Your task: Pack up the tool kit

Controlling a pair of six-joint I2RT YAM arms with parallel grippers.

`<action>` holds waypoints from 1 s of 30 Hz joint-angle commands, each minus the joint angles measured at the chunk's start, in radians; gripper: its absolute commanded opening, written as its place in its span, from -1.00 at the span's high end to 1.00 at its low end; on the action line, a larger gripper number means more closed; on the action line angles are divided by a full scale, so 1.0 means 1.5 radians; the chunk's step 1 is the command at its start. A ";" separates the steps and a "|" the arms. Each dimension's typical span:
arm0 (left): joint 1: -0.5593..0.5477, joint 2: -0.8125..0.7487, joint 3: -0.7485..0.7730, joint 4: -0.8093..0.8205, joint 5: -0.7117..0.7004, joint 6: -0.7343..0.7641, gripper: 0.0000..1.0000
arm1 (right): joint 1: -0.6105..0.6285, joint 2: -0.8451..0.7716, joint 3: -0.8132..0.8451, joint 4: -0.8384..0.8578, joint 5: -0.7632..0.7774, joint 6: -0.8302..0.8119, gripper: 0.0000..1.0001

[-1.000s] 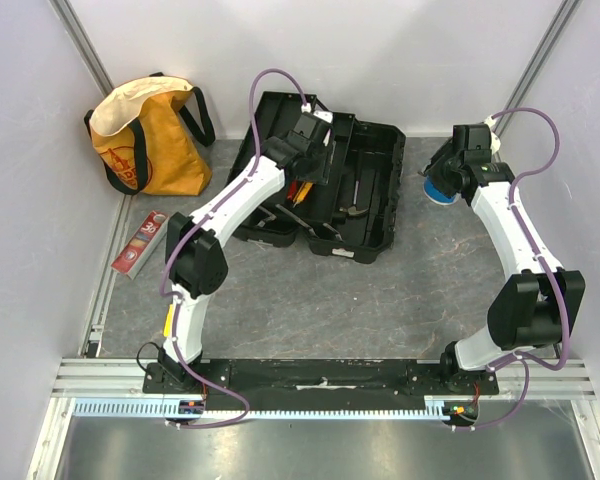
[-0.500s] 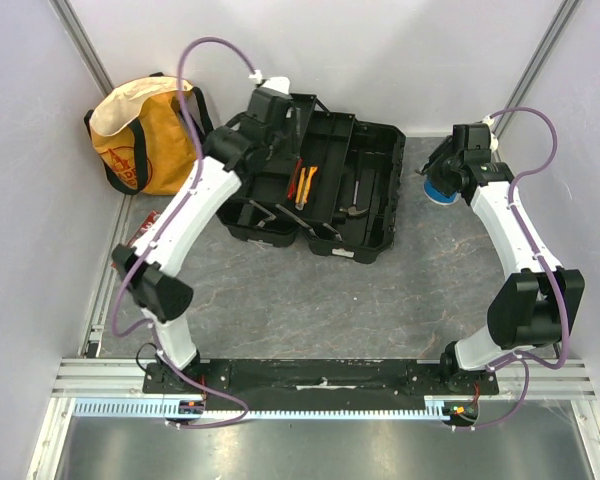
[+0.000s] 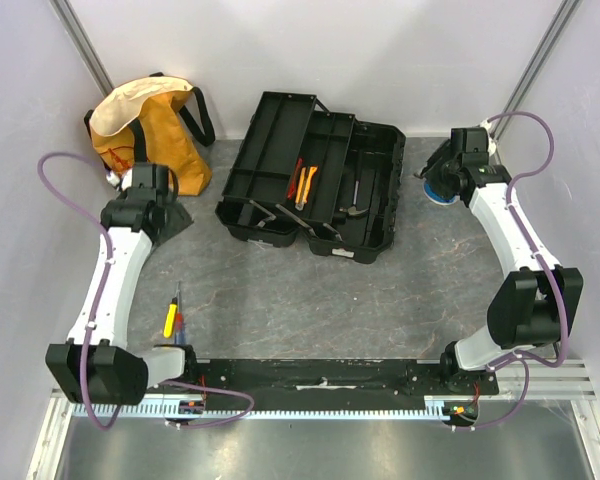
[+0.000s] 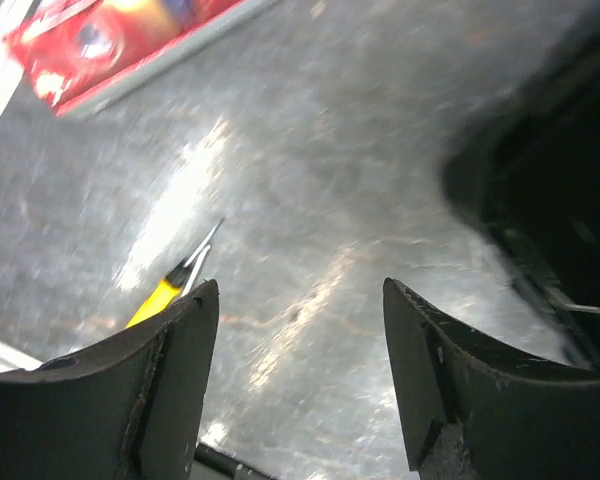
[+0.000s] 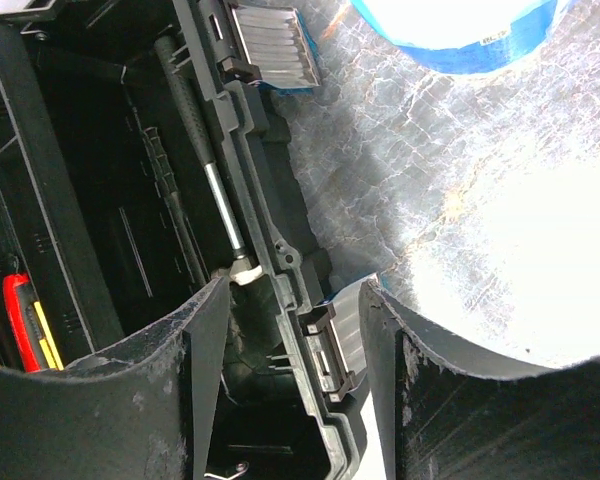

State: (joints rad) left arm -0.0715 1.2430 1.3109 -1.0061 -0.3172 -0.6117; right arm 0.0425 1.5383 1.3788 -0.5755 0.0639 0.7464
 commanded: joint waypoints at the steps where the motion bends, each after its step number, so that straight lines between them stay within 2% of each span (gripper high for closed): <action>1: 0.076 -0.009 -0.105 -0.007 0.053 -0.014 -0.49 | -0.003 0.005 -0.013 0.018 -0.005 -0.012 -0.25; 4: 0.110 0.015 -0.184 0.025 0.063 0.011 -0.51 | -0.002 0.005 -0.019 0.019 -0.005 -0.015 -0.31; 9: 0.150 0.065 -0.238 0.079 0.077 0.054 -0.53 | -0.002 0.005 -0.021 0.020 0.001 -0.027 -0.45; 10: 0.152 0.069 -0.244 0.091 0.069 0.061 -0.57 | -0.003 0.006 -0.021 0.020 0.002 -0.030 -0.47; 13: 0.162 0.082 -0.276 0.132 0.010 0.081 -0.85 | -0.003 0.005 -0.021 0.022 0.005 -0.040 -0.56; 17: 0.207 0.080 -0.302 0.187 0.033 0.094 -0.93 | -0.003 0.006 -0.020 0.022 0.010 -0.050 -0.62; 21: 0.211 0.107 -0.314 0.201 0.113 0.093 -0.86 | -0.007 0.013 -0.013 0.022 0.008 -0.049 -0.62; 24: 0.208 0.119 -0.336 0.208 0.182 0.071 -0.73 | -0.009 0.023 -0.004 0.022 0.003 -0.047 -0.62; 30: 0.208 0.122 -0.361 0.208 0.208 0.054 -0.50 | -0.012 0.038 0.006 0.022 -0.007 -0.039 -0.61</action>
State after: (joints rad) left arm 0.2443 1.4223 0.7723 -0.7216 -0.0658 -0.5095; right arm 0.0292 1.5845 1.3506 -0.5671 0.0639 0.6941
